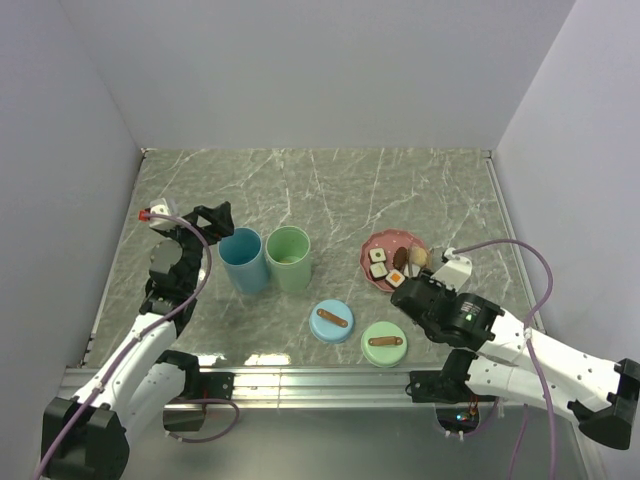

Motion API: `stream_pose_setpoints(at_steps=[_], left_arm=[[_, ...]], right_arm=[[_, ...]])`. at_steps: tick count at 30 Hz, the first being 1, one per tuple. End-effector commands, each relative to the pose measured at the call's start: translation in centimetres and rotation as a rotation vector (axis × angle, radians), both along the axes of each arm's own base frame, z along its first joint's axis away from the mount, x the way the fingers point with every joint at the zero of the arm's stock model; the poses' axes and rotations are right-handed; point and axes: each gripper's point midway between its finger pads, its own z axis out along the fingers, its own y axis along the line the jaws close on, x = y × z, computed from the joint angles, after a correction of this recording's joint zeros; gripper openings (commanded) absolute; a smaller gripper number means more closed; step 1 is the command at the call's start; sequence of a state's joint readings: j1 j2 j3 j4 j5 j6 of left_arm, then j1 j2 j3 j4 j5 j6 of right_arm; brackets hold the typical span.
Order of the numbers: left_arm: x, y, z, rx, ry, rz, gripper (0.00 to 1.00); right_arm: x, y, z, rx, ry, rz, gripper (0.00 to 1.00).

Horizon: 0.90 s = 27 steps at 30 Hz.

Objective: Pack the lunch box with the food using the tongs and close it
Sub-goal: Pick up the food using the clamp

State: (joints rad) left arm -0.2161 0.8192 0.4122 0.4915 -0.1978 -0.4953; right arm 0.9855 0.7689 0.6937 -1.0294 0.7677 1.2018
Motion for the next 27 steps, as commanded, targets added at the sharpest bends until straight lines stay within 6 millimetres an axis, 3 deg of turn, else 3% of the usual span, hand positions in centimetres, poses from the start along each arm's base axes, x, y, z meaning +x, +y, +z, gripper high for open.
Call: stream_pose_setpoints(at_steps=[1,18,27], left_arm=[[-0.4,0.0,1.1,-0.024,-0.040,-0.011,0.99],[-0.8,0.1,1.4,-0.028,-0.055,-0.005,0.99],[-0.8,0.1,1.3,-0.028,-0.051,-0.007,0.99]], right_arm=[[1.0,0.6,0.9,0.034,-0.054,-0.003,0.48],[1.5,0.5,-1.0,0.024,0.017,0.007,0.46],[2.0,1.4,-1.3,0.000,0.040,0.037,0.20]])
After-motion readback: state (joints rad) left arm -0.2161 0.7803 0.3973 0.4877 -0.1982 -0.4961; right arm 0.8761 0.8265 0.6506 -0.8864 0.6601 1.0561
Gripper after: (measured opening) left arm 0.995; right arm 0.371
